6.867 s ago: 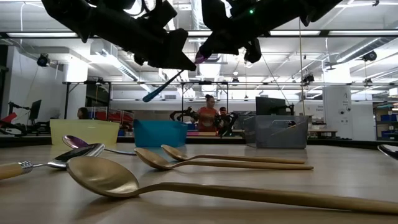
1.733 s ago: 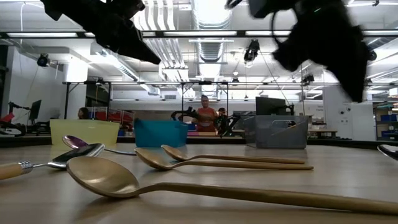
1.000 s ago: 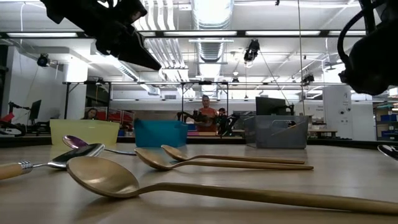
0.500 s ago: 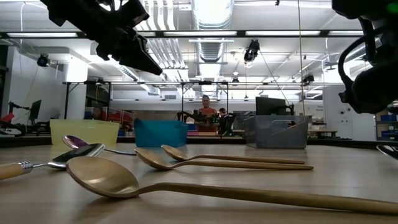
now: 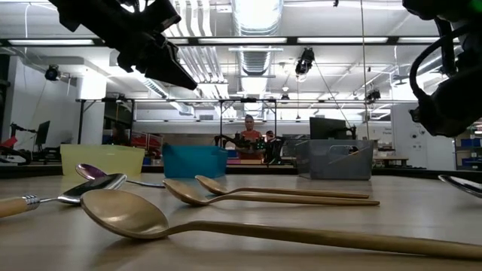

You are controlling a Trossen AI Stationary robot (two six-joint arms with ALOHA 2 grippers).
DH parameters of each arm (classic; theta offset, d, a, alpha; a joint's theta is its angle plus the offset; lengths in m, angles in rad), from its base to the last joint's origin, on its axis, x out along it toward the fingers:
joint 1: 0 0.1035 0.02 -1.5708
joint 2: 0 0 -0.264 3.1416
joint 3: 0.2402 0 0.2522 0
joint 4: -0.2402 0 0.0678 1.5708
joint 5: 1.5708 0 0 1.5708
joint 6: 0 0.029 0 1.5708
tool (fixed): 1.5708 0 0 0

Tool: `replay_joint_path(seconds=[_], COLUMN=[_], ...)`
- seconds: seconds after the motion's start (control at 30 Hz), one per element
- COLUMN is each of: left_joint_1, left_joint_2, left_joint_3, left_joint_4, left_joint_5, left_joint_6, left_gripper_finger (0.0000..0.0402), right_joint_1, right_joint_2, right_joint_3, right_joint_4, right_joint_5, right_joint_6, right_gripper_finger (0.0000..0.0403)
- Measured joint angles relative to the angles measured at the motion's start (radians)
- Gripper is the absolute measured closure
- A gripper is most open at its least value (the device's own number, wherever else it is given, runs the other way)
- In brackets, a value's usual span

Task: Sort silverware by color (type)
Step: Put the yellow spoon into the black bin

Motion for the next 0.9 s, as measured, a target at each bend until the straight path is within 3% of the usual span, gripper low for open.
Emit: replay_joint_path(seconds=[0.33,0.9], left_joint_1=[0.000,0.000], left_joint_2=[-0.001,-0.001], left_joint_3=[0.000,0.000], left_joint_4=[0.015,0.036], left_joint_5=[0.000,0.000], left_joint_6=[0.000,0.008], left_gripper_finger=[0.0373,0.0373], right_joint_1=[-0.101,-0.589], right_joint_2=[-0.040,-0.022], right_joint_3=[0.137,0.562], right_joint_4=[-0.231,-0.436], right_joint_5=[0.030,0.188], right_joint_6=[-0.215,-0.860], right_gripper_finger=[0.0373,0.0369])
